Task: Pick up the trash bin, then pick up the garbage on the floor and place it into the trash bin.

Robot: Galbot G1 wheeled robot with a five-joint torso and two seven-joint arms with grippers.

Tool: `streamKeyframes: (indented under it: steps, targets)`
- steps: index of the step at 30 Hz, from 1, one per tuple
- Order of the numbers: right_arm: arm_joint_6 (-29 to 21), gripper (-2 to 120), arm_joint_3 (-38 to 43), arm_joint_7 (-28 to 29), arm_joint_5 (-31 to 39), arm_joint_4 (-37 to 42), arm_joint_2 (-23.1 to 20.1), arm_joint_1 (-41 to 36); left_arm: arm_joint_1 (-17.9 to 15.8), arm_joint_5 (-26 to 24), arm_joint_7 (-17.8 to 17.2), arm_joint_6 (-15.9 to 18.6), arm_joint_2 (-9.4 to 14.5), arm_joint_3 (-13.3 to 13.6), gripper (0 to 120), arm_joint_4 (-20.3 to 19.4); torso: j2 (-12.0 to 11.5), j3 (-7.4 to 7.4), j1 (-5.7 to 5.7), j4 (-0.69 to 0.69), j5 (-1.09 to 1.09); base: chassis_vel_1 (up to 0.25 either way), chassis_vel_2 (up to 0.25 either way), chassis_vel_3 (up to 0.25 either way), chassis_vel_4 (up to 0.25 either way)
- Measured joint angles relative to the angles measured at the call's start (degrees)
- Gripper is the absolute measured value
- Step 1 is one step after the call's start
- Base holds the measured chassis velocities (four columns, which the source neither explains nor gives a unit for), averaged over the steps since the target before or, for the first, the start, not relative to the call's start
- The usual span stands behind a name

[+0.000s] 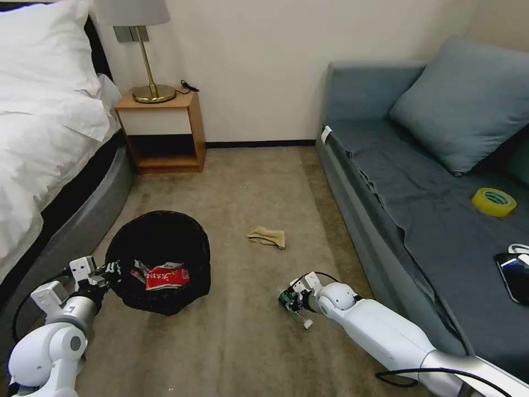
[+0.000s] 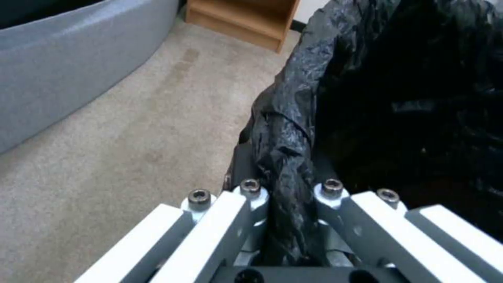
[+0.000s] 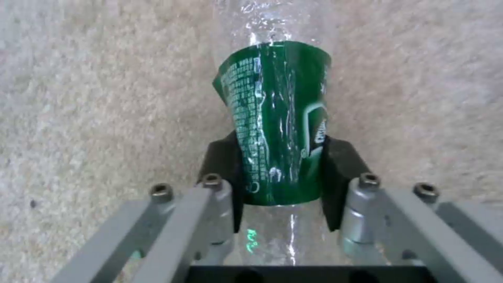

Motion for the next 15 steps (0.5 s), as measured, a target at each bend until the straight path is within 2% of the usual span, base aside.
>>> streamKeyframes:
  steps: [6, 8, 10, 13, 14, 15]
  targets:
    - [0.9, 17, 4.2, 2.2, 0.3, 3.9, -0.9, -0.7, 0.1, 0.0, -0.1, 0.1, 0.0, 0.0, 4, 0.0, 0.0, 0.00, 0.00, 0.00, 0.00, 0.000, 0.000, 0.000, 0.000]
    - [1.6, 16, 7.4, 4.2, 1.6, 9.4, -3.2, -0.6, 0.1, -0.1, -0.3, 0.3, 0.1, 0.6, 4, 0.0, 0.0, 0.00, 0.00, 0.01, 0.00, 0.000, 0.000, 0.000, 0.000]
    - [1.6, 16, 8.1, 4.6, 1.9, 10.7, -3.7, -0.6, 0.1, -0.2, -0.3, 0.4, 0.1, 0.8, 4, 0.0, 0.0, 0.00, 0.00, 0.01, -0.01, 0.000, 0.000, 0.000, 0.000]
    - [1.6, 16, 11.7, 7.4, 5.3, 18.1, -5.9, -0.6, -0.1, -1.1, -0.7, 1.1, 0.0, 1.8, 4, 0.2, 0.0, 0.00, 0.00, 0.00, 0.01, 0.000, 0.000, 0.000, 0.000]
    - [2.1, 16, 13.8, 8.9, 8.1, 22.7, -7.5, -0.6, -0.2, -1.7, -1.0, 1.5, -0.1, 2.6, 4, 0.5, 0.0, -0.01, 0.00, 0.00, -0.03, 0.000, 0.000, 0.000, 0.000]
    - [2.1, 16, 13.8, 8.9, 8.1, 22.7, -7.5, -0.6, -0.2, -1.7, -1.0, 1.5, -0.1, 2.6, 4, 0.5, 0.0, -0.01, 0.00, 0.00, -0.03, 0.000, 0.000, 0.000, 0.000]
